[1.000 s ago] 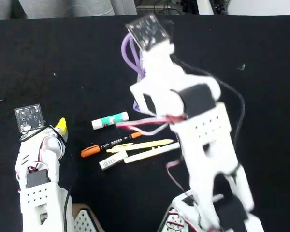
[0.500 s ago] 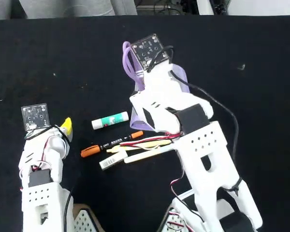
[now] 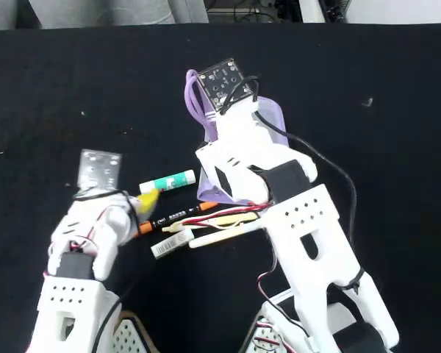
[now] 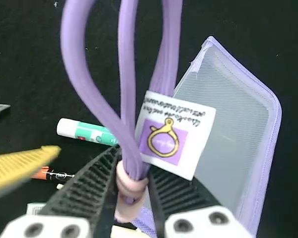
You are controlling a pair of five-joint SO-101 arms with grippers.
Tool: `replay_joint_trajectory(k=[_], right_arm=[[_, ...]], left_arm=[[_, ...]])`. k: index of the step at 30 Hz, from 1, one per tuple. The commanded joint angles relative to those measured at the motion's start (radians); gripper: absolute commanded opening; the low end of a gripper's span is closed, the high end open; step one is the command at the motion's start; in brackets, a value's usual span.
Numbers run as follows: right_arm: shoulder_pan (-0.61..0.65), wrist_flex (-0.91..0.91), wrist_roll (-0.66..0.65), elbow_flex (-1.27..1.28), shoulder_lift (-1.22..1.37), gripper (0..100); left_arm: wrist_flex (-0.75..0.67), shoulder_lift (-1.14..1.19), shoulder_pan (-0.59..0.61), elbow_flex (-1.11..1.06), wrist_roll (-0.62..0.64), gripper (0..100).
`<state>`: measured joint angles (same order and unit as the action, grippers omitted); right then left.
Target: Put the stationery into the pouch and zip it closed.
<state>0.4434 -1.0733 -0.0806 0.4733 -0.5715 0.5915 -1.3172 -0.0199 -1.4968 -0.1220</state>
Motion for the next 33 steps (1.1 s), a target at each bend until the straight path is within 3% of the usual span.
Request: replay_joint_trajectory(k=[1, 9, 13, 22, 33], right_arm=[[0.055, 0.015, -0.002, -0.033, -0.050, 1.1], [0.068, 0.015, -0.002, -0.033, -0.050, 1.1], [0.068, 0.015, -0.002, -0.031, -0.050, 1.1], [0.069, -0.008, 0.000, -0.036, -0.070, 1.1], [0.068, -0.012, 0.000, -0.030, -0.099, 1.1]], left_arm=[[-0.020, -0.009, -0.096, 0.076, -0.014, 32], [-0.020, -0.009, -0.191, 0.107, -0.014, 32], [-0.021, -0.009, -0.199, 0.120, -0.012, 32], [-0.178, -0.009, -0.200, 0.058, -0.006, 32], [-0.178, -0.009, -0.275, 0.054, -0.012, 32]])
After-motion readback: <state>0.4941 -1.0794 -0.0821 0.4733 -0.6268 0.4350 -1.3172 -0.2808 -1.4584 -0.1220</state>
